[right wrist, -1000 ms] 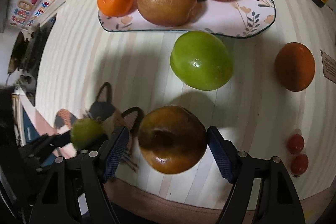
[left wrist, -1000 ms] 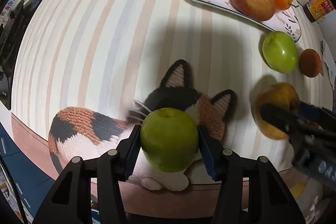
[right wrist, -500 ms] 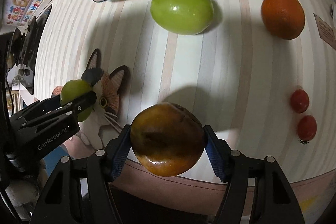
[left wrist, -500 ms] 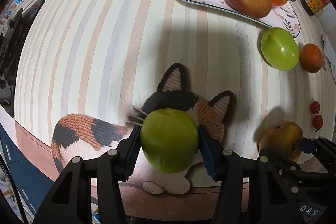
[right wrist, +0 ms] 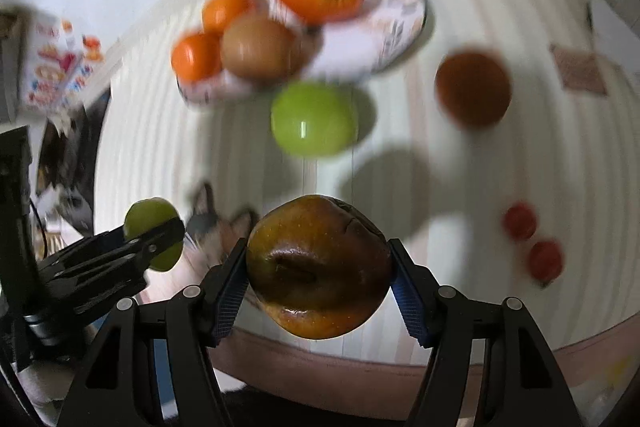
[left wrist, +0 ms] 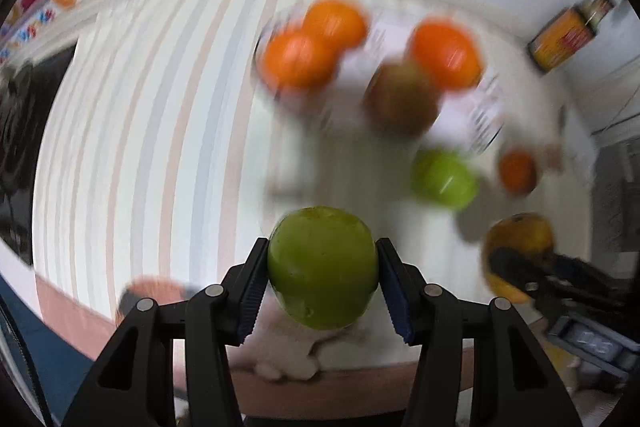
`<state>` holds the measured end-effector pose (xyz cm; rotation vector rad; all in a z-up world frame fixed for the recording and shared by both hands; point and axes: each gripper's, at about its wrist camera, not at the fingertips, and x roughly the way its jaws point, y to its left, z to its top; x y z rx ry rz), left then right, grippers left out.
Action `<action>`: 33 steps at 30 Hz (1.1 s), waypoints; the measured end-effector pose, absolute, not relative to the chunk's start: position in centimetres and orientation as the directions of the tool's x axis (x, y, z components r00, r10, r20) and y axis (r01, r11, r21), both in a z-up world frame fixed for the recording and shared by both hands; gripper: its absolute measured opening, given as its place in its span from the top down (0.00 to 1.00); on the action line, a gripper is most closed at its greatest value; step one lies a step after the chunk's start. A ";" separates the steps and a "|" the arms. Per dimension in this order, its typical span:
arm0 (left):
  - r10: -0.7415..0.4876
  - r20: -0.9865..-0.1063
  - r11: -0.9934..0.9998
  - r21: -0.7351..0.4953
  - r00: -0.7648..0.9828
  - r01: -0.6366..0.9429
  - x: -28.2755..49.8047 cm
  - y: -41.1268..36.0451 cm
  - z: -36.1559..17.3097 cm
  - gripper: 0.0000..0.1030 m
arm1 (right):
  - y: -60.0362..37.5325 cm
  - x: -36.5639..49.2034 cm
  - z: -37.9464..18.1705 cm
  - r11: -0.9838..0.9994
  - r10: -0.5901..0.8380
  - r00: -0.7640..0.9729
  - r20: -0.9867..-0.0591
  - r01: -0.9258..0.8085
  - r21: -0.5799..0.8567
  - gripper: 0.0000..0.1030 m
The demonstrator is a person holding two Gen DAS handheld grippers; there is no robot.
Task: Organize fruits
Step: 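Carry the green apple and dark red apple over the plate with both tools, then lower both apples onto the plate and open both tools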
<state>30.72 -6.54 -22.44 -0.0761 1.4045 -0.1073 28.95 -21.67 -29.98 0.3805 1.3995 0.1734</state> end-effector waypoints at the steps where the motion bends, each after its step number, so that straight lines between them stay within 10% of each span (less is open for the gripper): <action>1: -0.135 -0.974 0.991 -0.131 0.182 0.036 31.9 -6.9 -21.4 0.51 | -22.8 29.9 -29.2 0.925 0.340 0.189 -0.921 0.111 0.364 0.33; 29: -0.041 -0.998 0.991 -0.047 -0.051 0.122 49.1 -11.5 -28.2 0.51 | -25.3 42.1 -33.2 0.920 0.318 0.135 -0.939 0.196 0.339 0.32; 33: -0.015 -1.000 0.996 -0.015 -0.002 0.092 49.0 -10.6 -27.4 0.20 | -25.6 41.9 -32.3 0.905 0.342 0.181 -0.922 0.200 0.375 0.10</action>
